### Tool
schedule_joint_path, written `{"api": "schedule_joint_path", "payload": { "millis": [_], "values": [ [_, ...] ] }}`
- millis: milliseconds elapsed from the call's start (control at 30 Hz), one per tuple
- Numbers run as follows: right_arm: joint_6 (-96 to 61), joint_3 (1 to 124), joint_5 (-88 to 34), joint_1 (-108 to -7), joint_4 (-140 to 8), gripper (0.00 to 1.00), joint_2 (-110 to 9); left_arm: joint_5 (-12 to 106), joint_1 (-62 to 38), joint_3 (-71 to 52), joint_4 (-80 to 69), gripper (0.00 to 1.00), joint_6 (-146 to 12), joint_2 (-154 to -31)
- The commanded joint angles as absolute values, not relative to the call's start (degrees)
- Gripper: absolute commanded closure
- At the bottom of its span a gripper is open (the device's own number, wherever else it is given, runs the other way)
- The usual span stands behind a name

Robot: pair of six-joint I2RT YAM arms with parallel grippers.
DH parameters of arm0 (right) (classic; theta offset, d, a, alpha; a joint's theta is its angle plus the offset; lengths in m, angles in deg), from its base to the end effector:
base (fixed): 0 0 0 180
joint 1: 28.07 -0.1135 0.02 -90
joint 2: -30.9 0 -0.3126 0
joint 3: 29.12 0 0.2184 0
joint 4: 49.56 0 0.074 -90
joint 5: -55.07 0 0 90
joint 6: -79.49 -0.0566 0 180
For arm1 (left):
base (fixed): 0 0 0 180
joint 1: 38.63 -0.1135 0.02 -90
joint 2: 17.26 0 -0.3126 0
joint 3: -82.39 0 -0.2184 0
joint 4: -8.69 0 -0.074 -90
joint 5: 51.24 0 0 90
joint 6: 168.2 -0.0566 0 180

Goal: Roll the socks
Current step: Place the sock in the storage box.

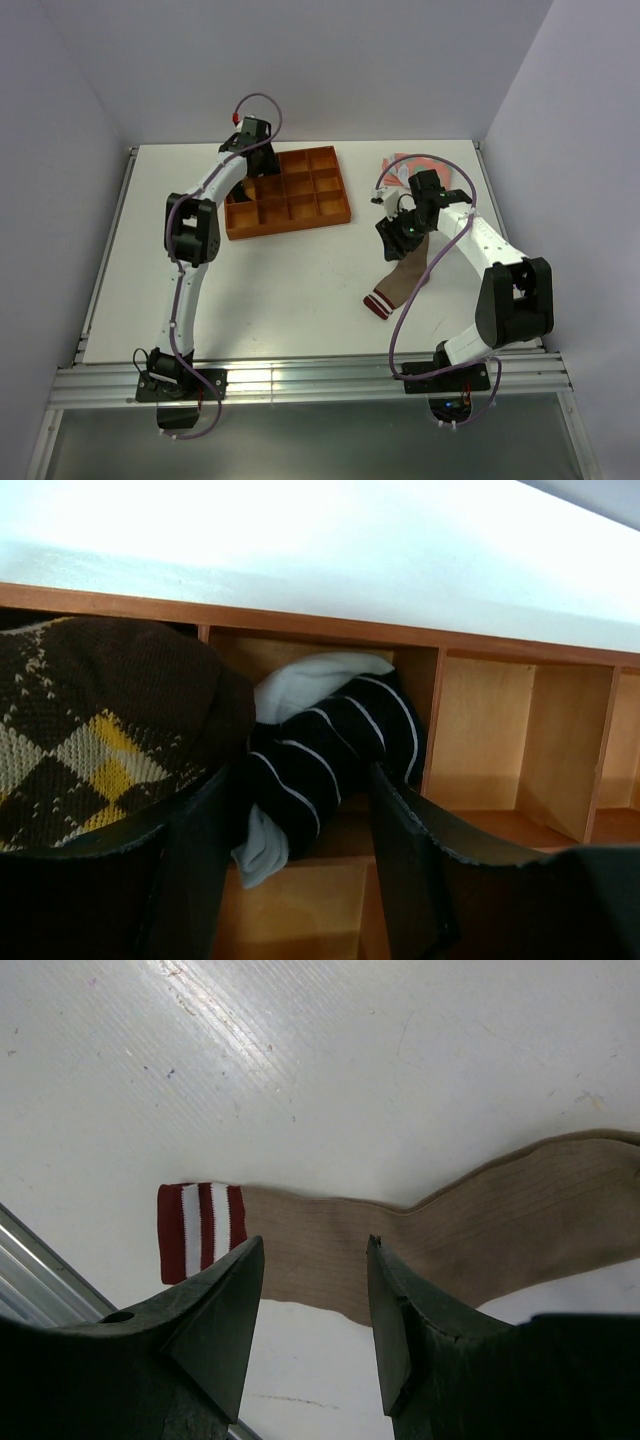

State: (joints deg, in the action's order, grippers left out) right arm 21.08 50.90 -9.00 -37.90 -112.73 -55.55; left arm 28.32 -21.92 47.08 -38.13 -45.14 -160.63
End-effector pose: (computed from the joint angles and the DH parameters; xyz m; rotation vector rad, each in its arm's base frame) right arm 0.2531 0.0690 0.2840 -1.0458 2.4539 0.5120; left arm 0.5585 -0.1570 0.2126 -0.4222 2.3199 -0.2104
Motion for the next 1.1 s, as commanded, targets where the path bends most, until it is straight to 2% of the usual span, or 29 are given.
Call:
{"api": "schedule_joint_path", "payload": {
  "millis": [0, 533, 900, 1067],
  "values": [
    [21.48, 51.07, -9.09, -37.65, -112.62, 0.47, -55.41, 27.24, -21.67, 46.22, -40.22, 0.41, -47.0, -156.4],
    [21.83, 50.37, -9.97, -37.56, -112.27, 0.47, -54.44, 25.22, -21.67, 40.94, -37.67, 0.35, -47.0, -149.8],
    [23.67, 48.61, -10.76, -37.56, -114.02, 0.46, -51.81, 25.58, -22.02, 40.24, -38.02, 0.35, -46.04, -147.52],
    [25.69, 45.19, -11.9, -37.65, -116.05, 0.46, -47.24, 26.45, -22.02, 34.1, -35.66, 0.37, -44.89, -140.76]
  ]
}}
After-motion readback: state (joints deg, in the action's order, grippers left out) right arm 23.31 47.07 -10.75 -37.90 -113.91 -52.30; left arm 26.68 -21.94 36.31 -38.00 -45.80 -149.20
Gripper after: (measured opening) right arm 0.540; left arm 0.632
